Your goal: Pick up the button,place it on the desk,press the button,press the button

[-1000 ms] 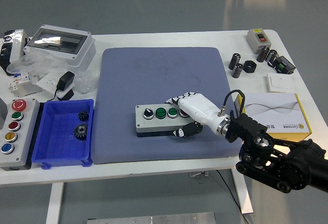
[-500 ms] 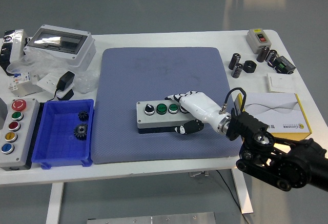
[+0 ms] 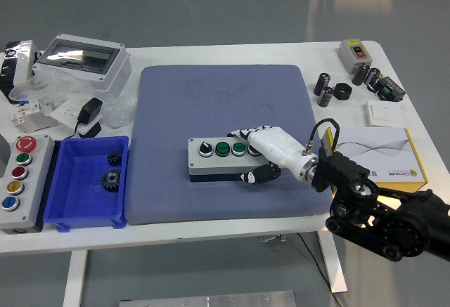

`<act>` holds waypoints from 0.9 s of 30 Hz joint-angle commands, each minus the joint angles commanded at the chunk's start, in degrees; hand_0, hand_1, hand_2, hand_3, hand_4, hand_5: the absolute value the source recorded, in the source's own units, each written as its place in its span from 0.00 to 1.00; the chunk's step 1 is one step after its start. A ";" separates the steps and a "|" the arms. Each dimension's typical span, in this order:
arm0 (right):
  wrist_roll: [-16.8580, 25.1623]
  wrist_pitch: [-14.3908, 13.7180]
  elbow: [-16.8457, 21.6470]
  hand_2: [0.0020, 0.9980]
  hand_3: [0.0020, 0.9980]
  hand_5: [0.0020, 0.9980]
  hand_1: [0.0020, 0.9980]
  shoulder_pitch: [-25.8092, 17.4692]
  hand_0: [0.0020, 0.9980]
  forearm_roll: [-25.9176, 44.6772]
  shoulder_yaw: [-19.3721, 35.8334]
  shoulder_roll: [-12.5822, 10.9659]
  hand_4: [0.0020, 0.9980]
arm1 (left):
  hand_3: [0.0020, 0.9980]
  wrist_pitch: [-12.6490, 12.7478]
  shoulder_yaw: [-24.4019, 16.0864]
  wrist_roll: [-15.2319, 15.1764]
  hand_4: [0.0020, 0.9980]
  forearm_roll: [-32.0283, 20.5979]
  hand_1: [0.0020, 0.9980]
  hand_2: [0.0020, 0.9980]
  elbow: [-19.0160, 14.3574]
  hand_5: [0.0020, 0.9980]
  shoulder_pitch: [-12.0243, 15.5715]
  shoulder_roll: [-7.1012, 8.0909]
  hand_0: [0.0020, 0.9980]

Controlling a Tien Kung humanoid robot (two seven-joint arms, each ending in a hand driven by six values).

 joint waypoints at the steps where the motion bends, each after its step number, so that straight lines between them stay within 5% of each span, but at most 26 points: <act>1: 0.00 0.01 0.01 0.89 0.97 0.22 0.83 0.02 0.85 0.02 -0.02 -0.03 0.81 | 0.69 -0.01 0.00 0.00 0.75 0.01 0.62 0.62 0.00 0.16 0.00 0.00 0.65; 27: -1.10 2.32 1.53 0.92 0.99 0.27 0.86 0.11 0.86 0.34 0.88 -1.15 0.87 | 0.68 0.20 0.21 0.08 0.75 0.07 0.62 0.62 0.00 0.17 0.25 -0.04 0.65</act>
